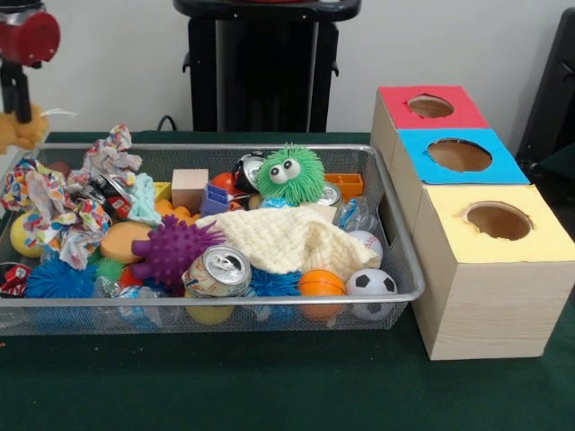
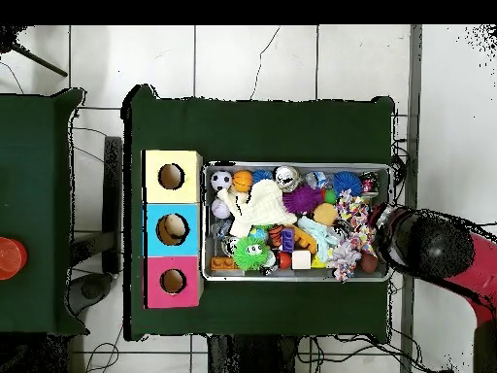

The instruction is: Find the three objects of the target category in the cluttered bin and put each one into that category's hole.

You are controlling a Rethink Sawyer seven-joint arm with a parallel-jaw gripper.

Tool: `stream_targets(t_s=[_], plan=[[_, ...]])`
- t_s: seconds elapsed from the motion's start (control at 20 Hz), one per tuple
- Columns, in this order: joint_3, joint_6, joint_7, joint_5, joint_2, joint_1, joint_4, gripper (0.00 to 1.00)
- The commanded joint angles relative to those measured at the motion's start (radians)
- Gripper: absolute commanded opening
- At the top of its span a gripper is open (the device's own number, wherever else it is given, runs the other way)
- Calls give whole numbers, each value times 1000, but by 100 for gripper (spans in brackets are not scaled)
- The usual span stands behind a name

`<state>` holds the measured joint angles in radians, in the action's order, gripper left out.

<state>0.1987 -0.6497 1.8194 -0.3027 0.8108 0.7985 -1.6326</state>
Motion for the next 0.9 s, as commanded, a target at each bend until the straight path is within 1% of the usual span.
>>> stream_targets(t_s=[0.05,0.3,0.55,0.75,0.8,0.9], plan=[[-6,21,83,-33,56,-127,-185,0],[-69,49,220,13,72,-232,-239,0],[-131,97,332,78,72,-337,-288,0],[-175,141,380,126,64,-407,-317,0],[-189,157,387,127,62,-432,-315,0],[-206,151,402,157,66,-467,-328,0]])
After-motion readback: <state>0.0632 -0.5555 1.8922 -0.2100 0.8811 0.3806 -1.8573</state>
